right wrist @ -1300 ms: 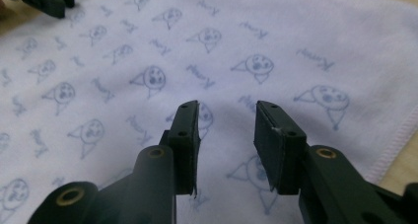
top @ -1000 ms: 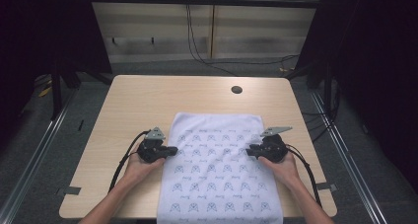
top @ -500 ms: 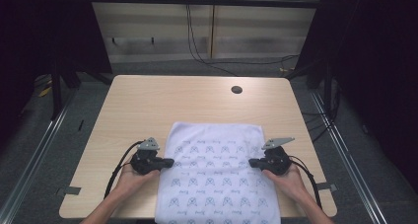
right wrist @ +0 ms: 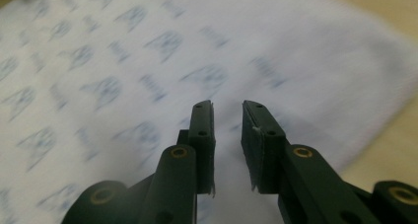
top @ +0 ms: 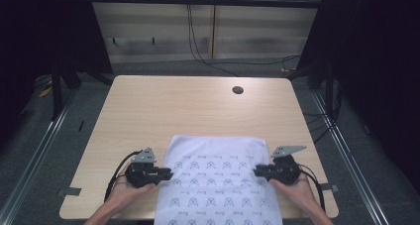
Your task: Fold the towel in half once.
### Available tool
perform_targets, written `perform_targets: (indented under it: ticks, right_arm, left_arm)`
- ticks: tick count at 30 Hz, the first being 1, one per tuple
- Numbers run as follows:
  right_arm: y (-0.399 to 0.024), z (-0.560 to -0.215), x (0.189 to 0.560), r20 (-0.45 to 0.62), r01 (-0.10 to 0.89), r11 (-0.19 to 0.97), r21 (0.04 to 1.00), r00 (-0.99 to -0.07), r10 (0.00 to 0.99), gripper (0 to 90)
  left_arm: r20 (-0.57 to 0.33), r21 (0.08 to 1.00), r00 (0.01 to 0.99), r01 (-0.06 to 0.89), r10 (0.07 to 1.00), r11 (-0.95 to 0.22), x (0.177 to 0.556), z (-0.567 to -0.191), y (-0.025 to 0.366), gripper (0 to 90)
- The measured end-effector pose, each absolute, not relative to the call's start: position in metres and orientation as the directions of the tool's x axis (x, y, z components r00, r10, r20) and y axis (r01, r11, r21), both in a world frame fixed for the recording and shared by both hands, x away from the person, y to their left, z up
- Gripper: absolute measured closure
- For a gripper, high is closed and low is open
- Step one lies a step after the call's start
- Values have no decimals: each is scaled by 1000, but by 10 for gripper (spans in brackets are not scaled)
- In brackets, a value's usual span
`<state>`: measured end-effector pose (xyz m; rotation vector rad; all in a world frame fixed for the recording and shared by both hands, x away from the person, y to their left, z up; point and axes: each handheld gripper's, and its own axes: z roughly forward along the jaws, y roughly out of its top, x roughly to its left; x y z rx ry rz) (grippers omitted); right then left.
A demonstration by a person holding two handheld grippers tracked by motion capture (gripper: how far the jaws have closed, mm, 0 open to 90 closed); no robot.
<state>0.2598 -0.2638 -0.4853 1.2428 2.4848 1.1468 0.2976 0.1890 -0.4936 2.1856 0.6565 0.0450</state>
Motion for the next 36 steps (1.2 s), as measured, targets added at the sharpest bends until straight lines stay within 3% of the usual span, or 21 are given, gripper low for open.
perform_targets:
  ticks: [2,4,11,12,23,28,30,36]
  right_arm:
    - [-273,-481,276,149,613,358,704,-621,770,724]
    - [-283,-481,291,177,629,302,716,-583,793,709]
    - [-291,-492,330,118,634,299,713,-529,840,606]
    - [-291,-492,334,121,648,291,704,-513,850,595]
    - [-291,-499,347,123,647,311,697,-534,836,572]
    - [-289,-504,346,125,635,297,713,-533,837,559]
    - [-288,-505,345,106,629,316,711,-539,836,566]
    - [-287,-506,344,138,639,289,713,-532,835,761]
  left_arm:
    - [-190,742,850,452,492,-495,309,-493,189,766]
    - [-207,755,835,468,510,-459,321,-492,189,758]
    - [-217,760,782,510,584,-402,358,-489,187,687]
    - [-186,770,774,498,606,-399,362,-488,187,683]
    - [-207,742,744,543,636,-393,377,-500,176,583]
    - [-196,759,721,541,665,-362,376,-497,179,581]
    - [-208,764,719,543,663,-349,376,-495,181,581]
    - [-211,732,724,562,657,-384,380,-507,178,573]
